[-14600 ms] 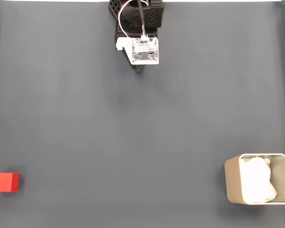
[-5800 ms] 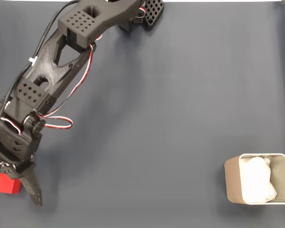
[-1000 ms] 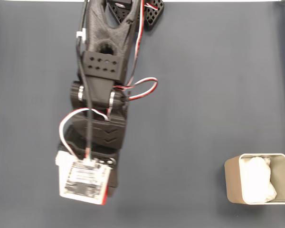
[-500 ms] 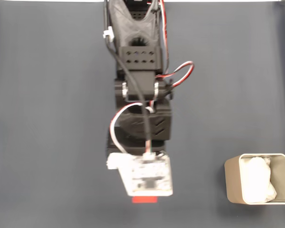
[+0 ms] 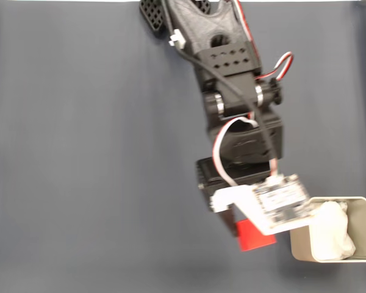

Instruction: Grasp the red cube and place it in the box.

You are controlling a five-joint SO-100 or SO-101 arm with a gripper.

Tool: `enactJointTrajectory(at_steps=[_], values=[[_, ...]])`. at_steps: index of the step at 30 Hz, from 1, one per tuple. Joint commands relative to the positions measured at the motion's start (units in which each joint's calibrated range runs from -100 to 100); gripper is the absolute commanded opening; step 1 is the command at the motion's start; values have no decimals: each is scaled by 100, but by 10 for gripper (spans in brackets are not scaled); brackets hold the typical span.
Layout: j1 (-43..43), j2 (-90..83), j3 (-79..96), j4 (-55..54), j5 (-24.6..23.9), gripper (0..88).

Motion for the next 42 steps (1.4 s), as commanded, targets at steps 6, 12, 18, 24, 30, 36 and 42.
enactJointTrajectory(at_steps=[6, 12, 18, 24, 30, 36, 42], values=[[-693, -509, -108, -125, 73, 32], [-1077, -423, -181, -207, 142, 31], [-1368, -163, -464, -224, 195, 31], [-1510, 279, -1048, -215, 205, 30], [-1510, 678, -1513, -224, 215, 30], [-1482, 1024, -1906, -224, 220, 30], [-1467, 1267, -2179, -224, 239, 30]])
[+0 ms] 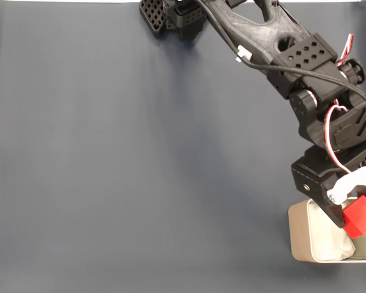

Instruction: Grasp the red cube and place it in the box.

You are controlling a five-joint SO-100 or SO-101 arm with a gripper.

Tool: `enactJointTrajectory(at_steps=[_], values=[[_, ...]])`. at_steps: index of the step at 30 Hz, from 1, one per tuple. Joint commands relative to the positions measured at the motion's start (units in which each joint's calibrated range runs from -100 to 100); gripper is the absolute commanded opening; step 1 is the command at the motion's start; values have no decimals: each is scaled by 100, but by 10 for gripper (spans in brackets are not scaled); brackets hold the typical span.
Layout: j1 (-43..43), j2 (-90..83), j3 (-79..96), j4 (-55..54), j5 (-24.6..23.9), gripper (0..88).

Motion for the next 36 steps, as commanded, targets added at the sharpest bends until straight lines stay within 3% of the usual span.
enactJointTrajectory(at_steps=[1, 36], values=[[9, 16, -443, -112, 49, 30], [151, 562, -626, -252, 88, 30]])
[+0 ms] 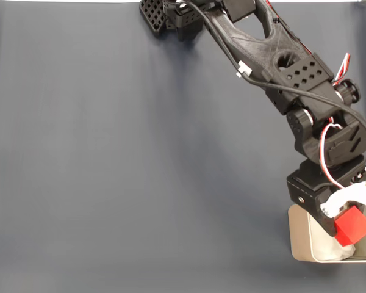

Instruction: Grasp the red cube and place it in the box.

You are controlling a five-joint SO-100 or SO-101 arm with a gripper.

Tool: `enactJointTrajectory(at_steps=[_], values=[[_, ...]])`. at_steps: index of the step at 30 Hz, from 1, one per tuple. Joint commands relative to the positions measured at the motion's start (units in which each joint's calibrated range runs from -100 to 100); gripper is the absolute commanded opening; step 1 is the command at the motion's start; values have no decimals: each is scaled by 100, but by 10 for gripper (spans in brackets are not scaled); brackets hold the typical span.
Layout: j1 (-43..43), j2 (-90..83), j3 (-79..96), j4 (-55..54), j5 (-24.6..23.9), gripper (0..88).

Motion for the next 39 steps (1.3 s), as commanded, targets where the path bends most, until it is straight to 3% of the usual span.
enactJointTrajectory(at_steps=[1, 24, 31, 39], values=[[76, -54, -328, -116, 44, 30], [119, -11, -401, -125, 73, 38], [119, -28, -364, -420, -24, 256], [126, -54, -346, -444, -122, 365]])
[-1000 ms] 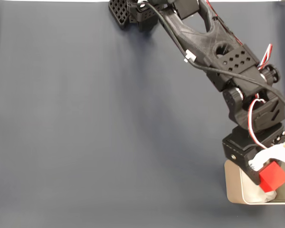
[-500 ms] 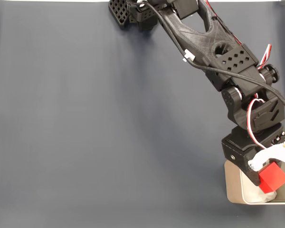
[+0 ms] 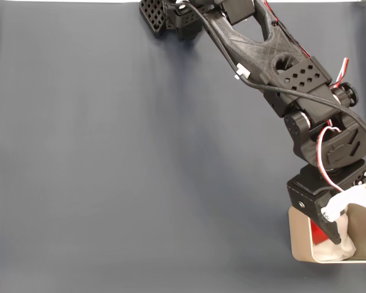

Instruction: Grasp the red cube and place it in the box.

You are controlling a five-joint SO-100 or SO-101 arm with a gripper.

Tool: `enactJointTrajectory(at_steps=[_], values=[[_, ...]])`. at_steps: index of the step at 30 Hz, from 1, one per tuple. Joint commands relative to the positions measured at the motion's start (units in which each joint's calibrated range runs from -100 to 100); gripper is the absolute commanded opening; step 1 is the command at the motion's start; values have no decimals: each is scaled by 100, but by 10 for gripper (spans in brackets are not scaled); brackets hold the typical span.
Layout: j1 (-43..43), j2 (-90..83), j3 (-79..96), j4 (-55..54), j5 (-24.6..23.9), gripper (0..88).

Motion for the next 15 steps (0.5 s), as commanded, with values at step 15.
enactJointTrajectory(at_steps=[15], values=[[88, -124, -283, -45, -122, 450]])
